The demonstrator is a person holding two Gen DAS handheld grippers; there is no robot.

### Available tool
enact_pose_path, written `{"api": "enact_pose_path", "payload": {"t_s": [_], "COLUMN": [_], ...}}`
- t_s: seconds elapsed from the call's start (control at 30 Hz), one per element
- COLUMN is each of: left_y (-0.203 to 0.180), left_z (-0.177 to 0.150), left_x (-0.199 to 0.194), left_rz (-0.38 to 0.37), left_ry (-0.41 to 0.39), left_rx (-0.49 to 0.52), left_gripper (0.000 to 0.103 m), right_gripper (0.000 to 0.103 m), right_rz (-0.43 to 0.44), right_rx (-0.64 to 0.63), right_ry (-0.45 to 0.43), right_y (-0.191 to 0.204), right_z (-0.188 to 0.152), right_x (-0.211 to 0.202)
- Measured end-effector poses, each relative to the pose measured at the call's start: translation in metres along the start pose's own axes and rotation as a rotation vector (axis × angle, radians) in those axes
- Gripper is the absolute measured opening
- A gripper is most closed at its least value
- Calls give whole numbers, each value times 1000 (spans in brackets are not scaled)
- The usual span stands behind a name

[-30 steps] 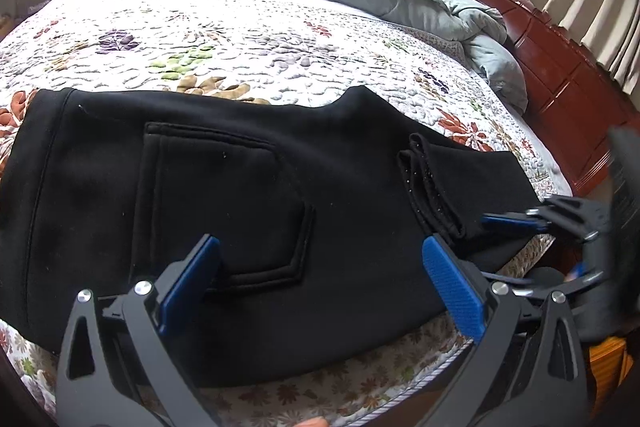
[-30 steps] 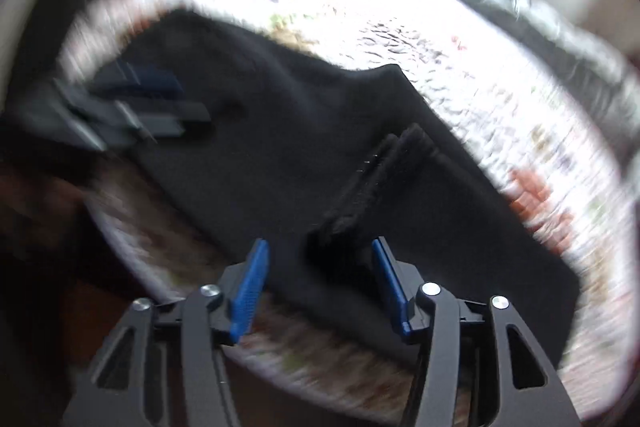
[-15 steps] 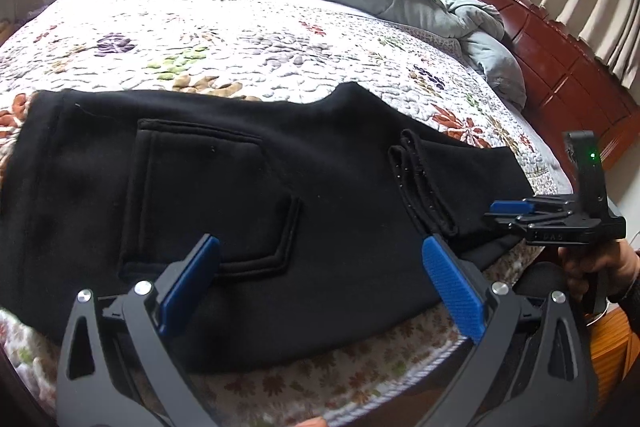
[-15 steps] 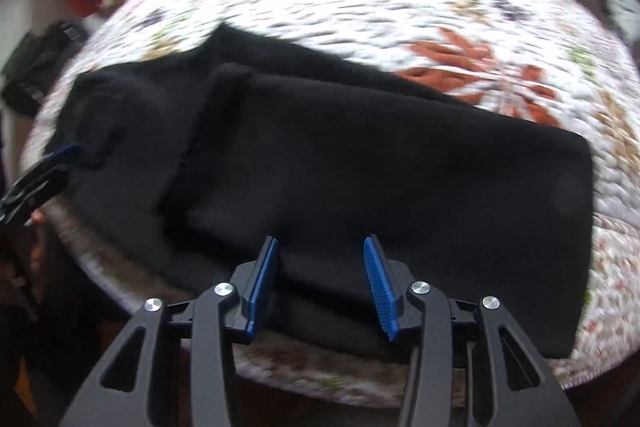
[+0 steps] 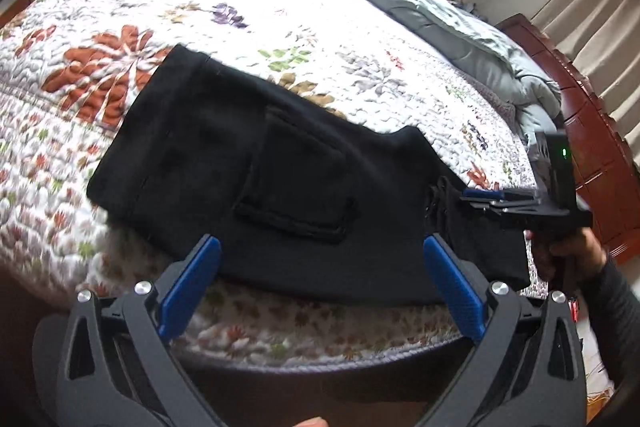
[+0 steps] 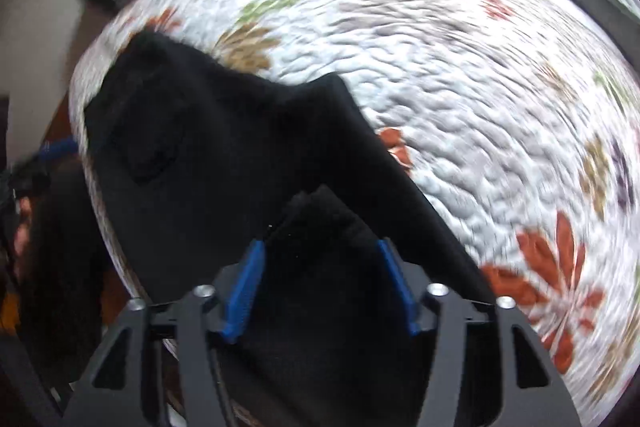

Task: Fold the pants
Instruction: 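Grasp the folded pants edge with the right gripper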

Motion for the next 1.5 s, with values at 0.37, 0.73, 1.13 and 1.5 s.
{"api": "enact_pose_path", "payload": {"t_s": [0.37,0.73,1.13,1.5], "left_y": [0,-1,9,18], "left_z": [-13,-24,-20,-22], "left_x": [8,30,28,17], "left_rz": [8,26,43,45], "left_ry": [36,86,75,40], "left_rx": [-7,-25,-43,-103], "left_gripper": [100,100,100,100], "right_gripper": [64,23,15,40], "right_rz": [306,392,350,401], "right_rx": [-288,-393,-416,-285], "right_ry": [269,353,301,144], "right_y": [-3,1,1,-15], "right_z": [10,11,12,17], "right_x": [24,41,36,-29]}}
Point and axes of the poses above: each gripper's, at about its wrist camera, not at the fingertips, and x roughly the way its jaws point, y to its left, z to its top, the point moved 9 cm from there along x, roughly the way its jaws point, and after that the axes turned 7 degrees about -z, right-handed, at the moved point
